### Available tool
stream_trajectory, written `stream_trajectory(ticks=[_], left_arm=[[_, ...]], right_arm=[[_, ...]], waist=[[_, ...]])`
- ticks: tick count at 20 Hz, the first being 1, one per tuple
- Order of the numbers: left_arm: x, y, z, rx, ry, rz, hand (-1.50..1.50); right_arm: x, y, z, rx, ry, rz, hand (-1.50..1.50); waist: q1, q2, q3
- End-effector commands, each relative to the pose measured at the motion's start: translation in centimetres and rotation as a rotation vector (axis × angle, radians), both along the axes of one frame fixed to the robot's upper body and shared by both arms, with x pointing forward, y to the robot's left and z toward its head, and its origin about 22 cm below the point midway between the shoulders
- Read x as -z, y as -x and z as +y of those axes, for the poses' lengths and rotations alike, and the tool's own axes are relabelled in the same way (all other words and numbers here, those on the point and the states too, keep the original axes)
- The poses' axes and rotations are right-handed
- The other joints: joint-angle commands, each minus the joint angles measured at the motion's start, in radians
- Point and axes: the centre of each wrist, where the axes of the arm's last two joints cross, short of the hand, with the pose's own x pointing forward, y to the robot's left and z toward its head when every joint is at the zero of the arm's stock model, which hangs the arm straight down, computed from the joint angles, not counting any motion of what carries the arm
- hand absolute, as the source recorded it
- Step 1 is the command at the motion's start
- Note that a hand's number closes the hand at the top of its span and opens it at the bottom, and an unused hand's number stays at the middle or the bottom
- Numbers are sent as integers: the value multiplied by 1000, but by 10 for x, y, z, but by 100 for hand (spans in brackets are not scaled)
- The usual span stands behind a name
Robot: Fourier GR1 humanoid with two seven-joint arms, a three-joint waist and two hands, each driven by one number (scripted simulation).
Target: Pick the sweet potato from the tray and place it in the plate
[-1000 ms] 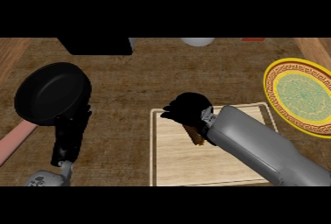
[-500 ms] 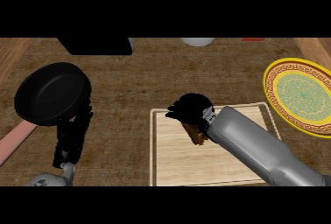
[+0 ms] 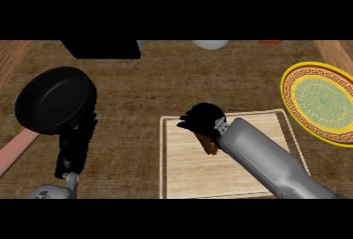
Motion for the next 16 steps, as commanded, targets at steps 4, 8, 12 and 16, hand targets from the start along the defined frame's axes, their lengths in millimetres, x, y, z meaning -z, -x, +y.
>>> stream_trajectory(ticks=[4, 8, 12, 16], left_arm=[[-2, -6, 3, 1, -3, 6, 0], [-1, 8, -1, 5, 1, 1, 0], [-12, -3, -4, -13, 14, -13, 0], [2, 0, 4, 14, 3, -1, 0]], right_arm=[[8, -4, -5, -2, 4, 1, -150], [39, 6, -9, -123, 1, -19, 150], [10, -30, -8, -122, -34, -57, 150], [10, -21, -4, -136, -71, -133, 150]], waist=[[-1, -1, 0], [5, 0, 0], [6, 1, 0], [0, 0, 0]])
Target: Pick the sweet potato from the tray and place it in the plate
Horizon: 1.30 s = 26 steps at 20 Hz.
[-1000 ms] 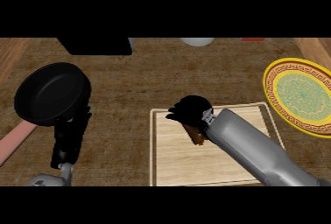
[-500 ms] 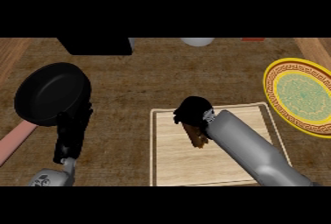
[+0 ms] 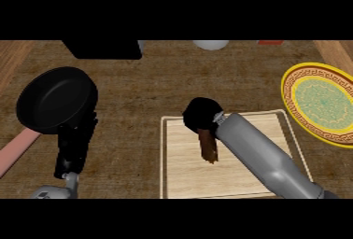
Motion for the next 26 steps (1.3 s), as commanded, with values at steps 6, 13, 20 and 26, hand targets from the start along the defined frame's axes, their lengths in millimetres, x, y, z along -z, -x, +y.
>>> stream_trajectory(ticks=[6, 13, 20, 26], left_arm=[[5, 5, 15, -85, -4, 20, 0], [0, 7, -2, -31, 6, 11, 0], [-10, -7, 16, -21, -2, 4, 0], [-3, 10, 17, -11, -8, 2, 0]], right_arm=[[8, -22, -147, 789, -482, -114, 150], [-29, -21, -198, 992, -747, -455, 150], [-70, -1, -218, 1060, -937, -770, 150], [-98, 9, -252, 1264, -923, -817, 150]], waist=[[-102, 3, 8], [-29, -1, 0], [-32, 0, -1], [-8, 2, -1]])
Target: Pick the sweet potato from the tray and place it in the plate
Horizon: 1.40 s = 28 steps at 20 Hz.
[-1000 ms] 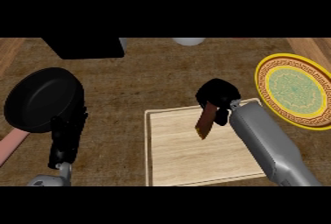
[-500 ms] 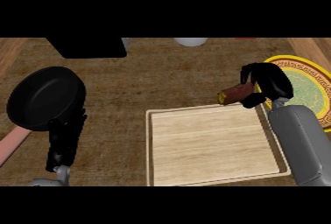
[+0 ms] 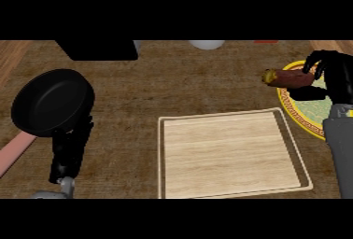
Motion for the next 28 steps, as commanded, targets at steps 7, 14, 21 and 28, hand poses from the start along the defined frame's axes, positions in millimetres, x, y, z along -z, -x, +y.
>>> stream_trajectory(ticks=[7, 14, 21, 28], left_arm=[[-5, -8, -18, 34, 13, 8, 0], [-13, 8, -9, 46, 2, -8, 0], [13, 5, -17, 48, -9, -19, 0], [1, -22, -27, 57, 11, -23, 0]], right_arm=[[-23, -13, -76, 185, -71, 19, 150], [25, -12, -117, 226, -31, 82, 150], [49, -10, -138, 189, -89, 313, 150], [47, 1, -163, 139, -160, 564, -150]], waist=[[23, 7, 1], [33, 9, 1], [54, 20, 3], [48, 22, 3]])
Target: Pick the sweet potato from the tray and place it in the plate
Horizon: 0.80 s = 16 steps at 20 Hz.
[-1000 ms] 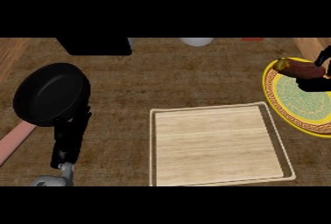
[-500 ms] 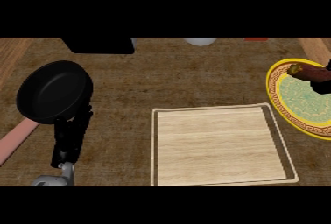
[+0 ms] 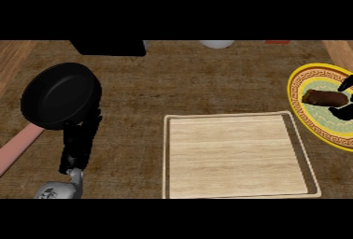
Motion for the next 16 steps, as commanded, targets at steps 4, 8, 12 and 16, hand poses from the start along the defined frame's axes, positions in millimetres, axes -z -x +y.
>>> stream_trajectory(ticks=[4, 8, 12, 16], left_arm=[[2, 3, 0, 4, -10, -3, 0], [0, 0, 5, -6, 5, 1, 0], [1, 12, 10, -27, -10, -2, 0], [3, 3, 14, -19, 1, 3, 0]], right_arm=[[5, 10, -16, -140, -73, 57, -150], [0, 10, -19, -206, -265, -200, -150], [-20, 13, -36, -174, -531, -467, -150], [-14, 27, -49, -117, -686, -519, -150]], waist=[[1, -1, 0], [-13, -4, 1], [-18, -11, 2], [-14, -4, 1]])
